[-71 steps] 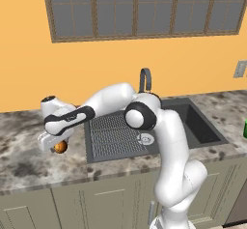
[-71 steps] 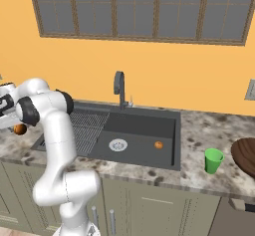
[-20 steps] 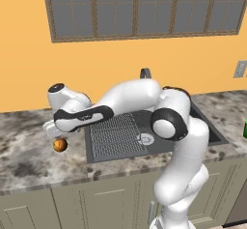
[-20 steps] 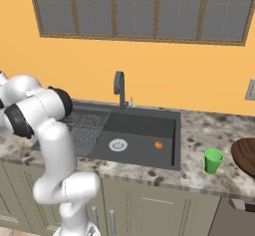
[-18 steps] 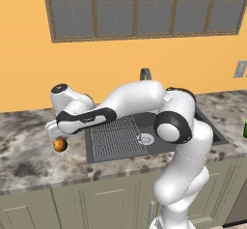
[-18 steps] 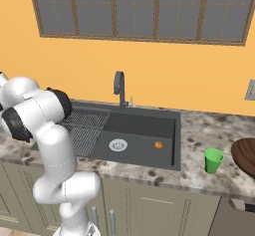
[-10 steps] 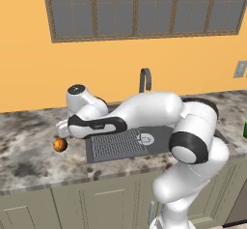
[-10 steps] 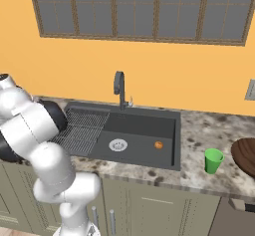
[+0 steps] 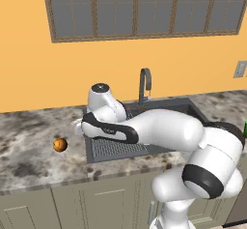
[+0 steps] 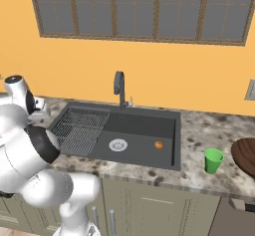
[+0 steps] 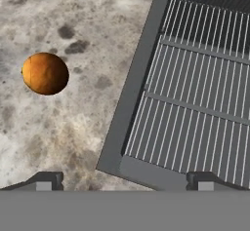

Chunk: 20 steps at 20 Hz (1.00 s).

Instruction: Remove the orange and tangerine from the sink. Then move the bowl and cup from the counter to the sink for washing.

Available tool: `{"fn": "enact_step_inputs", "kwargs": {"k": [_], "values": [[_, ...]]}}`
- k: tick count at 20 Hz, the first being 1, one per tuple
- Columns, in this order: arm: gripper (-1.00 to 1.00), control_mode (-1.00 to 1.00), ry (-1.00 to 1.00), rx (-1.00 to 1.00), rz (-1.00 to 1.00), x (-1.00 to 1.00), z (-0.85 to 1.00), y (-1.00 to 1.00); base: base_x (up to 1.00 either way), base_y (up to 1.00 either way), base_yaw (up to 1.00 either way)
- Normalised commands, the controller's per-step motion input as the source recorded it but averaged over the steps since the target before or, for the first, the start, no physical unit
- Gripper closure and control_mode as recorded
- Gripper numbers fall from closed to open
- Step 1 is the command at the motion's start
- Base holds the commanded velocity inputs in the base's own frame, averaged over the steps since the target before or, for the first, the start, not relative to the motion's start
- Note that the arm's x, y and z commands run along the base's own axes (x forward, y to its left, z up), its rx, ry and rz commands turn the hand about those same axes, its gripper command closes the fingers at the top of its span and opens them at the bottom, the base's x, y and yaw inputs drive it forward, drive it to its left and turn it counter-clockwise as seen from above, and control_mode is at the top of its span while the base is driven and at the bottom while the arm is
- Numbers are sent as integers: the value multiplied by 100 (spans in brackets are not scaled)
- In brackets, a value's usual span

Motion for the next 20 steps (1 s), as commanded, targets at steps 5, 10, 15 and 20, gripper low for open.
{"fn": "enact_step_inputs", "kwargs": {"k": [5,10,15,20], "values": [[-100,-100,0,3,0,-14,12,-50,0,0,0],[-100,-100,0,2,0,-10,9,-49,0,0,0],[-100,-100,0,2,0,-7,7,-50,0,0,0],[-100,-100,0,0,0,-1,7,-50,0,0,0]]}}
